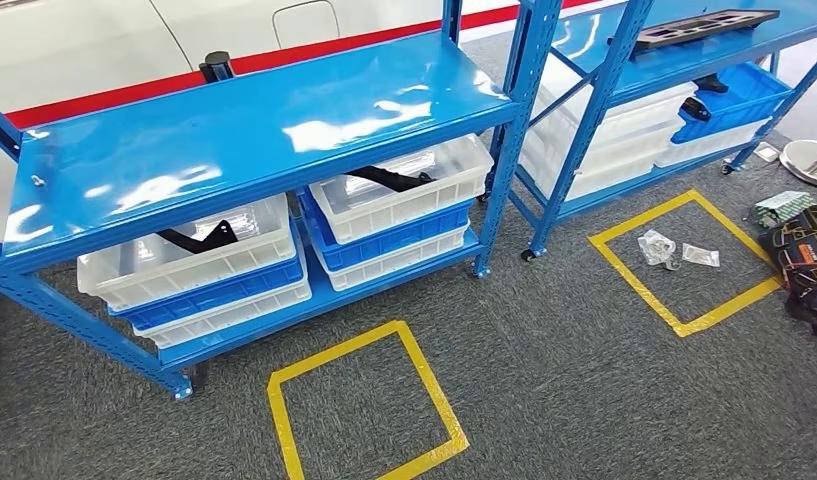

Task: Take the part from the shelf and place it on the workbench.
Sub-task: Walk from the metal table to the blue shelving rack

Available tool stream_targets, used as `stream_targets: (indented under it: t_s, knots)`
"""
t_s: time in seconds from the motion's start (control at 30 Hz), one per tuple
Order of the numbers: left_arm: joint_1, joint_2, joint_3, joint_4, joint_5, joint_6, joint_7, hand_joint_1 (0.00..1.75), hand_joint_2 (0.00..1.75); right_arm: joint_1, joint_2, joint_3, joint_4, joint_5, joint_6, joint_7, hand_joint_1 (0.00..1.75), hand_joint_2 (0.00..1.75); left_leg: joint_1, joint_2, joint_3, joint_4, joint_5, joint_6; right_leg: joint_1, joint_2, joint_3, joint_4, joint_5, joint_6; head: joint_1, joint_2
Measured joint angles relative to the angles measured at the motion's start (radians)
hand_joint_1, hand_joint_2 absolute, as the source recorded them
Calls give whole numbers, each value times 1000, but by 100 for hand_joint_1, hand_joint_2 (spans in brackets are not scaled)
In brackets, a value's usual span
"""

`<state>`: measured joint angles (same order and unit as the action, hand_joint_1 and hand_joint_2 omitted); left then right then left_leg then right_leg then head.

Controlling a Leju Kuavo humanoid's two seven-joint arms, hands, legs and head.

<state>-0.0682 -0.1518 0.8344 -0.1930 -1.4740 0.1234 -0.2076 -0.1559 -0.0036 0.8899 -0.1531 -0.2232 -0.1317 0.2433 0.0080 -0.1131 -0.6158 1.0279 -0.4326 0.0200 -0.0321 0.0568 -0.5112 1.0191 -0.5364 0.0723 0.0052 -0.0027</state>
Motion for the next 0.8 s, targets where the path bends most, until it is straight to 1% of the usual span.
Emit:
stream_targets:
  t_s: [0.03,0.07,0.1,0.13,0.17,0.2,0.23,0.27,0.3,0.33,0.37,0.4,0.43,0.47,0.5,0.53,0.57,0.6,0.63,0.67,0.7,0.73,0.77,0.8]
  knots:
    - [1,0,0,0,0,0,0,0,0,0,1,0,0,0,0,0,0,175,2,-8,-3,-2,3,-6,3,-9,1,0,3,-12,-2,0]
    - [3,0,0,0,0,0,0,0,0,0,2,-1,0,0,-1,-1,0,175,3,-4,-5,-2,4,-12,2,-19,3,0,6,-21,-3,0]
    - [4,0,0,0,0,0,0,0,0,0,3,-1,0,0,-1,-1,0,175,3,13,-9,5,-2,-16,1,-29,5,-2,9,-28,-5,0]
    - [5,0,0,0,0,0,0,0,0,1,4,-1,0,0,-1,-1,0,175,2,38,-21,30,-19,-20,-1,-40,8,-3,12,-36,-9,0]
    - [4,0,0,0,0,0,0,0,0,2,5,-1,0,0,-1,-1,0,175,2,69,-42,78,-48,-23,-1,-53,8,-4,13,-43,-13,0]
    - [2,0,0,0,0,0,0,0,0,4,4,-1,0,0,-1,-1,0,175,2,92,-70,140,-82,-26,1,-65,8,-4,13,-48,-16,0]
    - [1,0,0,0,-1,0,0,0,0,6,4,-1,0,-1,-1,-1,0,175,4,103,-102,208,-113,-29,4,-79,7,-4,12,-52,-17,0]
    - [1,0,-1,0,-1,-1,0,0,0,7,4,-1,0,-2,-2,-1,0,175,5,107,-125,259,-129,-30,6,-93,8,-3,11,-54,-17,0]
    - [2,0,-1,0,-2,-2,0,0,0,7,3,-1,0,-3,-3,-1,0,175,5,110,-132,274,-126,-31,7,-106,9,-3,9,-56,-17,0]
    - [3,0,-1,0,-2,-4,0,0,0,7,3,-1,0,-4,-4,-2,0,175,5,114,-120,253,-106,-30,8,-118,10,-3,8,-57,-17,0]
    - [3,0,-1,0,-2,-6,0,0,0,7,3,-1,0,-4,-6,-2,0,175,5,123,-89,195,-74,-28,8,-129,13,-3,5,-58,-18,0]
    - [2,1,-1,0,-2,-7,1,0,0,7,3,-1,0,-4,-7,-3,0,175,3,145,-51,125,-47,-24,9,-138,16,-3,3,-56,-18,0]
    - [0,1,-1,0,-2,-7,2,0,0,8,3,-1,0,-5,-7,-4,0,175,0,164,-19,67,-29,-18,14,-146,17,-3,-1,-52,-18,0]
    - [-2,2,-1,0,-2,-7,2,0,0,9,3,-1,0,-4,-8,-4,0,175,-5,177,1,29,-21,-12,18,-154,18,-3,-5,-47,-17,0]
    - [-3,2,-1,0,-2,-7,3,0,0,9,3,-1,0,-4,-8,-4,0,175,-10,182,8,14,-23,-7,21,-163,19,-5,-7,-42,-16,0]
    - [-4,3,-1,0,-1,-7,3,0,0,9,3,-1,0,-4,-9,-4,0,175,-14,174,7,12,-24,-2,24,-170,21,-7,-9,-38,-16,0]
    - [-3,3,-1,0,-1,-7,3,0,0,8,3,-1,0,-4,-10,-4,0,175,-13,162,8,8,-22,5,23,-175,26,-9,-11,-32,-16,0]
    - [-2,4,-1,0,-1,-7,4,0,0,8,3,-1,0,-4,-12,-4,0,175,-11,152,10,2,-19,12,22,-164,29,-5,-17,-28,-15,0]
    - [-1,4,-1,0,0,-6,4,0,0,8,2,-1,0,-4,-13,-4,0,175,-8,141,13,-4,-14,19,21,-142,23,14,-30,-27,-14,0]
    - [-2,4,-1,0,0,-5,5,0,0,8,2,-1,0,-5,-15,-5,0,175,-4,130,15,-9,-10,25,21,-115,8,50,-50,-28,-12,0]
    - [-3,3,-1,0,0,-5,6,0,0,7,1,-1,0,-6,-15,-6,0,175,-4,120,14,-11,-8,29,19,-88,-21,112,-77,-32,-11,0]
    - [-4,2,-1,0,0,-4,6,0,0,5,2,-2,0,-7,-16,-7,0,175,-3,108,12,-11,-7,30,19,-75,-56,184,-105,-36,-10,0]
    - [-4,2,-1,0,0,-3,7,0,0,1,2,-2,0,-8,-16,-8,0,175,-4,96,11,-10,-7,31,19,-70,-84,242,-122,-36,-10,0]
    - [-3,1,-1,0,0,-2,8,0,0,-2,3,-2,0,-8,-16,-8,0,175,-3,81,12,-10,-7,31,19,-68,-100,274,-126,-31,-10,0]
